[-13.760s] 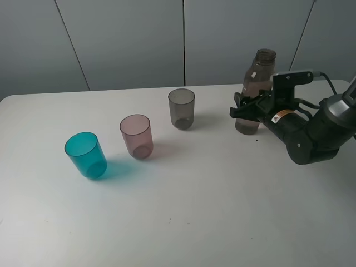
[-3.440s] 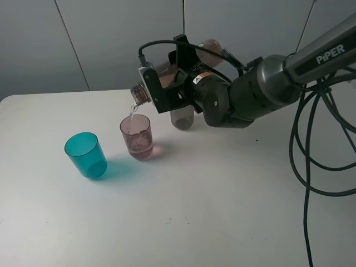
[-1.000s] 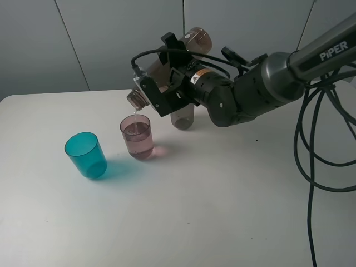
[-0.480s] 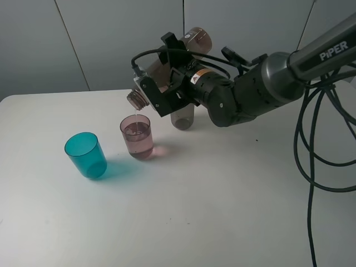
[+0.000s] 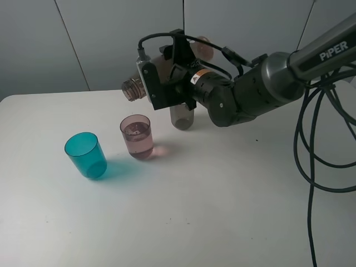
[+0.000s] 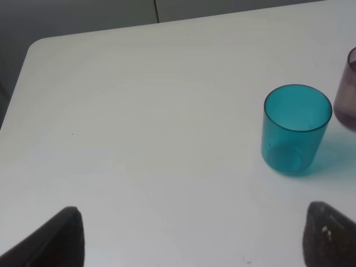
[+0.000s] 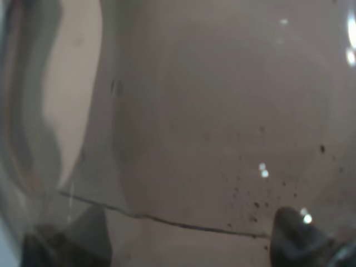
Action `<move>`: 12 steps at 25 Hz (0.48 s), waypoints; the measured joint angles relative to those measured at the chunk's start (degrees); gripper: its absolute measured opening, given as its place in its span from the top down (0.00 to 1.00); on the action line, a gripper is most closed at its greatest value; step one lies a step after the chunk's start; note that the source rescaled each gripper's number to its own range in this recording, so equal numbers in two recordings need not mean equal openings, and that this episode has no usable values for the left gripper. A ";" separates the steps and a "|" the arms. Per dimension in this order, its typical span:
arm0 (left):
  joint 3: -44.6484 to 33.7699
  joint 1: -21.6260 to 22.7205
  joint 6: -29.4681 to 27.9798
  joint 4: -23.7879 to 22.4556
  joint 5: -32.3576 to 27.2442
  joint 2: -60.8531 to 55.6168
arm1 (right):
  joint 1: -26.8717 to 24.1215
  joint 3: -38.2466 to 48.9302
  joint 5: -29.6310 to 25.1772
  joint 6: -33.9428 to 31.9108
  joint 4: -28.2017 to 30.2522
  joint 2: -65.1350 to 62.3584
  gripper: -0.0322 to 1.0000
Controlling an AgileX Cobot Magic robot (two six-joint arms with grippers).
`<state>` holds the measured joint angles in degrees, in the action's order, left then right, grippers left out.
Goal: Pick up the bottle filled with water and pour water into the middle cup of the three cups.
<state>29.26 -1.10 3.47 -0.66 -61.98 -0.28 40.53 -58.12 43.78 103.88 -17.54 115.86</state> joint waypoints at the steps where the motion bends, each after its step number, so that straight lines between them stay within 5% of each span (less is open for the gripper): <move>1: 0.00 0.00 0.00 0.00 0.00 0.00 | 0.00 0.00 -0.29 -2.46 0.00 0.00 0.95; 12: 0.00 0.00 0.11 0.00 0.00 0.00 | -0.03 0.12 -4.43 -40.31 0.00 -6.30 0.95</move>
<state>29.26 -1.10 3.59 -0.66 -61.98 -0.28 40.50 -57.99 39.36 63.57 -17.54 109.56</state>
